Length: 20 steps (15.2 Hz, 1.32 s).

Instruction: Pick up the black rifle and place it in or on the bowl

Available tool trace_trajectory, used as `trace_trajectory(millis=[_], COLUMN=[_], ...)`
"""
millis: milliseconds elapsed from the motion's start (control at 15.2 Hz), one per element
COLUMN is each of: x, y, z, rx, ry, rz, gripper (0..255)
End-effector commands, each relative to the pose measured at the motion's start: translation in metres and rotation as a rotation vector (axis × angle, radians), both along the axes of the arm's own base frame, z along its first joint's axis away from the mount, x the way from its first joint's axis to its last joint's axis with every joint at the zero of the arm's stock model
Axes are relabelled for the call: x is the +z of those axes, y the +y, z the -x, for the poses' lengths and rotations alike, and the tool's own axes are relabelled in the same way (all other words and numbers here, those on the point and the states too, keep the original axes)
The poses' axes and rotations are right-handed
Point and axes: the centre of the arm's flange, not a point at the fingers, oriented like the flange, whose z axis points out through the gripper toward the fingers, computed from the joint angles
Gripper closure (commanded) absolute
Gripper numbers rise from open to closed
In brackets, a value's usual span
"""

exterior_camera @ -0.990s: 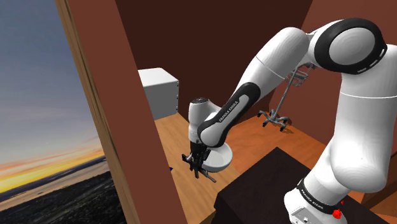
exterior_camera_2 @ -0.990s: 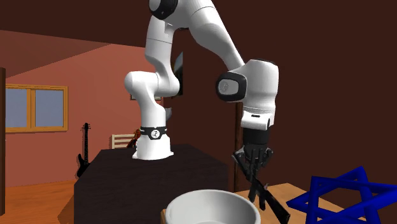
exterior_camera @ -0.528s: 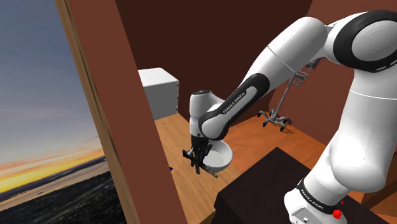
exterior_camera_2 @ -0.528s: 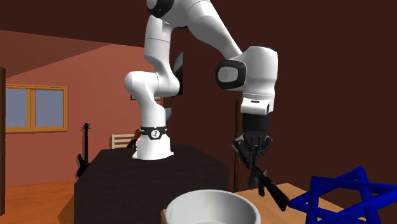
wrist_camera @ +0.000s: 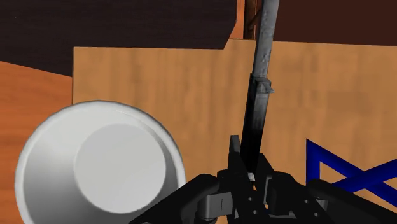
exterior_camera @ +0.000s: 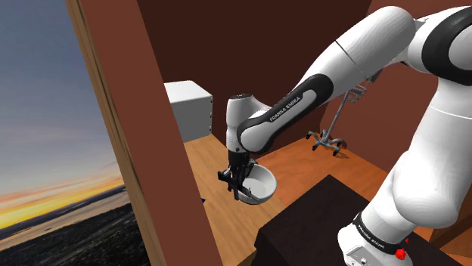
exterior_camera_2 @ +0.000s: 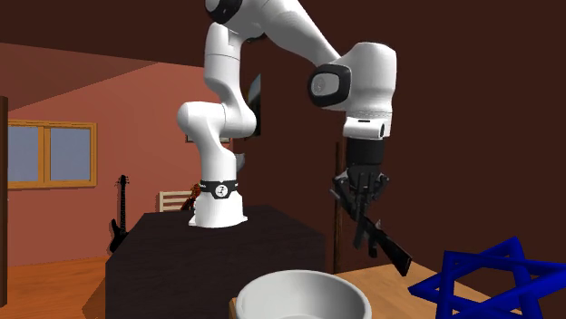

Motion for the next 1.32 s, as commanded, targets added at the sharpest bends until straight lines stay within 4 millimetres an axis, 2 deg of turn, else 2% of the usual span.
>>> trace_trajectory(millis=[0, 330, 1188, 1254], x=[0.01, 0.033, 0.066, 0.06], y=[0.0, 0.0, -0.164, -0.164], z=[0.001, 0.001, -0.054, -0.054], rx=[0.0, 0.0, 0.0, 0.0], ry=[0.001, 0.001, 0.001, 0.001], rz=[0.0, 0.0, 0.0, 0.0], gripper=[255, 255, 255, 255])
